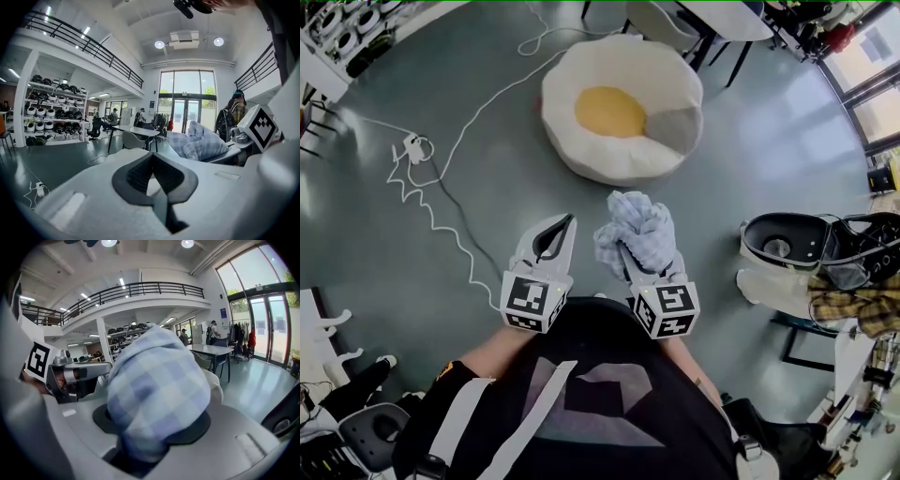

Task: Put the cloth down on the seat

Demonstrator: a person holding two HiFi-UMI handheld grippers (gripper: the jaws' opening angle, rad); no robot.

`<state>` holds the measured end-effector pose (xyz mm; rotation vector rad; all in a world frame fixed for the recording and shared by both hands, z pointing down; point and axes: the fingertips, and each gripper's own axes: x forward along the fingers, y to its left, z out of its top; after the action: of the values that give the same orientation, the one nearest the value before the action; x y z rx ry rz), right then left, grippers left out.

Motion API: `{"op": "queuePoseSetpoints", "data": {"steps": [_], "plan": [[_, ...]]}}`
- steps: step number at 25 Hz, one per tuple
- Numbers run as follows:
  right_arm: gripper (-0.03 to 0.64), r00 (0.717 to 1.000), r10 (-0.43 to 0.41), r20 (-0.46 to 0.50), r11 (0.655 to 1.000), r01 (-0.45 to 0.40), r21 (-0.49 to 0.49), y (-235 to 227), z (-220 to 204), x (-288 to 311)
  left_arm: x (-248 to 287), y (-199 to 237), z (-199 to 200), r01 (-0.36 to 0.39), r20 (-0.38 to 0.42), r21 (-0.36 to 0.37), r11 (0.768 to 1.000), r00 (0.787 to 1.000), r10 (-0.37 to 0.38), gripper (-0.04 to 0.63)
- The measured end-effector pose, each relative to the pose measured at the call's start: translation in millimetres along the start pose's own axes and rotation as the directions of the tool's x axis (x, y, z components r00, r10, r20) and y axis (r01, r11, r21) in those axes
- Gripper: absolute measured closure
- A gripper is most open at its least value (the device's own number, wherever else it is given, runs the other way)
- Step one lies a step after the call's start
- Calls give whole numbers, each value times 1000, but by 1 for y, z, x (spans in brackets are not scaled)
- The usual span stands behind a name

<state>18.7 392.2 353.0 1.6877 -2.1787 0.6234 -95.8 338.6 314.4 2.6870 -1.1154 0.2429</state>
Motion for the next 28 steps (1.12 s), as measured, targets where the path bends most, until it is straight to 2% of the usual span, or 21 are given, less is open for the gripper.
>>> {"op": "queuePoseSetpoints", "data": {"steps": [10, 19, 28], "plan": [[383, 999, -53, -2, 999, 53, 10, 8, 31, 35, 20, 42, 20, 56, 13, 1, 998, 998, -56, 592], [383, 993, -111, 42, 994, 111, 15, 37, 59, 63, 19, 89, 39, 113, 38, 28, 993, 993, -114, 592], [383, 990, -118, 75, 993, 117, 19, 59, 79, 90, 11, 130, 52, 102, 55, 49, 994, 993, -105, 592]]}}
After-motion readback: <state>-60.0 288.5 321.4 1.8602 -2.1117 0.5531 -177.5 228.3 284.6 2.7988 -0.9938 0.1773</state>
